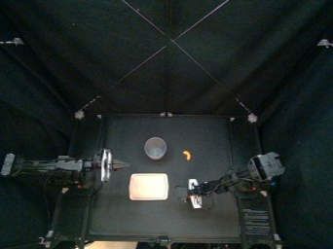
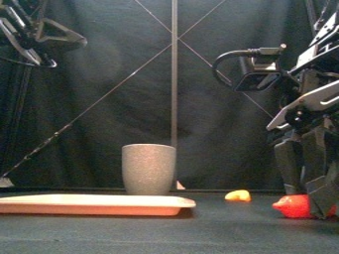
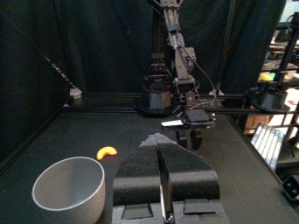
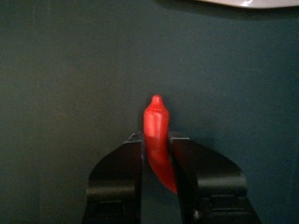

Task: Pick the red chile then place it in the grey bowl
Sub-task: Place red chile in the grey bowl

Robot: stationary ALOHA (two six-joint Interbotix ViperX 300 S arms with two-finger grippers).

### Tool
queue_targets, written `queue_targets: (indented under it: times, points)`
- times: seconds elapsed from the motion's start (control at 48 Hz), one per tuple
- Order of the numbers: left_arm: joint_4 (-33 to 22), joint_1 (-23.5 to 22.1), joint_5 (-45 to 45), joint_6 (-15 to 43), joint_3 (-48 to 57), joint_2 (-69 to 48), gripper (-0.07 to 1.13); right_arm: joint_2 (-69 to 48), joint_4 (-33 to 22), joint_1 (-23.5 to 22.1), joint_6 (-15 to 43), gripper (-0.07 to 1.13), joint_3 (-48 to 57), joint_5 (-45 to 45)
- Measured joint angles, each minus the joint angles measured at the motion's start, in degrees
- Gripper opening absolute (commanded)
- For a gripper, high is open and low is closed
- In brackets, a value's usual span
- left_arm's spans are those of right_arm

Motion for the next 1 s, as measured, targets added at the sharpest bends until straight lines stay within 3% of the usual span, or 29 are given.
queue_targets:
  times: [0.146,0.333,0.542,0.75,1.0]
  points:
    - [0.1,0.1,0.1,0.0,0.0,0.0,-0.03,-0.7,-4.0,-2.9,-0.2,0.50,-2.1,0.7]
    - [0.0,0.2,0.1,0.0,0.0,0.0,-0.03,-3.0,-9.6,-13.3,-0.1,0.50,-9.4,0.9]
    - [0.0,0.1,0.2,0.0,0.0,0.0,-0.03,-3.0,-13.0,-21.9,-0.4,0.50,-17.1,0.7]
    - [0.0,0.2,0.1,0.1,0.1,0.0,-0.03,1.1,-15.3,-27.2,-0.2,0.50,-24.2,0.4]
    - [0.0,0.6,0.2,0.1,0.2,0.0,-0.03,8.0,-16.3,-29.9,-0.4,0.54,-30.9,0.0]
